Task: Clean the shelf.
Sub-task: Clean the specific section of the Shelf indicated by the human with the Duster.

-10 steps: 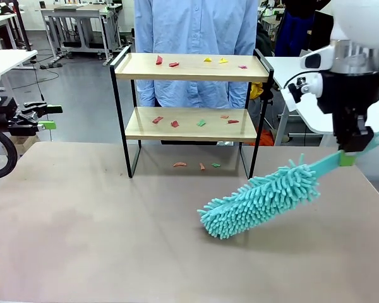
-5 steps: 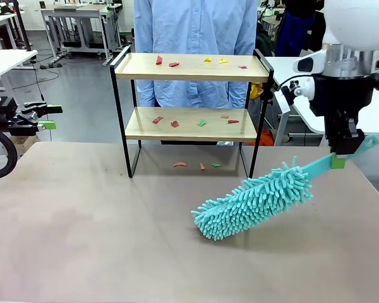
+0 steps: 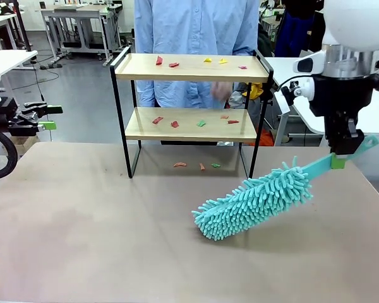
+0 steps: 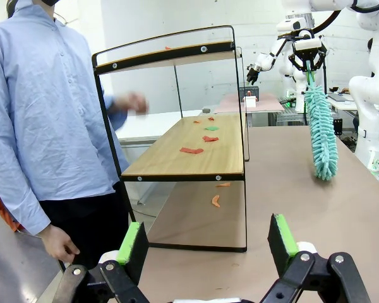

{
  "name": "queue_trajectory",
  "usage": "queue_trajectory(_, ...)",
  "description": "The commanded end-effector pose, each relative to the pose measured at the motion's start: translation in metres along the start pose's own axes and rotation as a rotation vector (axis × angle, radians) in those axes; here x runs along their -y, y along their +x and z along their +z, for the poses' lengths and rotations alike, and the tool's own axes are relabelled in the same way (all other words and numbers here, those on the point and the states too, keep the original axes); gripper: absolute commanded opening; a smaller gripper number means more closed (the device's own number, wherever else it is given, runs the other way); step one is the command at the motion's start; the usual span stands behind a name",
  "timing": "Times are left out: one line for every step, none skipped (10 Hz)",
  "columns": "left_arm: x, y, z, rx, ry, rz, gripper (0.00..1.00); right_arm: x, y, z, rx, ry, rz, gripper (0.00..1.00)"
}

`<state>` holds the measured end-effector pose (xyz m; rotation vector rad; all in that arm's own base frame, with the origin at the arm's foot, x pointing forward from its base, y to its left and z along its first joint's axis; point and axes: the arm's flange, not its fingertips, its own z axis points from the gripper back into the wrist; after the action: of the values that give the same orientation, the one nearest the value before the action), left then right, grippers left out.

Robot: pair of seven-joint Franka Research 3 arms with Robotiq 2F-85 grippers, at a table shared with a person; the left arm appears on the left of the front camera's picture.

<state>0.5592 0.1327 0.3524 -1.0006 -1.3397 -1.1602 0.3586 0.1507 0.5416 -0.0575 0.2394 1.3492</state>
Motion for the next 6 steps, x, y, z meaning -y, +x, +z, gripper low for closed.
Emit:
queue_trajectory(0.0021,0.0024,-0.0005,0.004,0.001,-0.012,1.00,-0.0009,-0.0043,0.0017,-0.005,-0.008,0.004,0.13)
queue_trajectory(0.0021,0.0024,-0.0005,0.004,0.001,-0.012,1.00,-0.0009,-0.0043,0.0017,-0.005,-0.008,0.004,0.13)
queue_trajectory(0.0021,0.0024,-0.0005,0.004,0.001,-0.012,1.00,-0.0009,-0.0043,0.0017,-0.005,-0.008,0.004,0.13)
queue_trajectory(0.0021,0.0024,-0.0005,0.004,0.001,-0.012,1.00,-0.0009,-0.0043,0.0017,-0.005,-0.008,0.004,0.13)
queue_trajectory(0.0021,0.0024,-0.0005,0.004,0.001,-0.012,1.00,-0.0009,-0.0043,0.0017,-0.005,-0.008,0.004,0.13)
queue_trajectory(0.0021,0.0024,-0.0005,0.004,0.001,-0.012,1.00,-0.0009,-0.0043,0.0017,-0.005,-0.008,0.004,0.13)
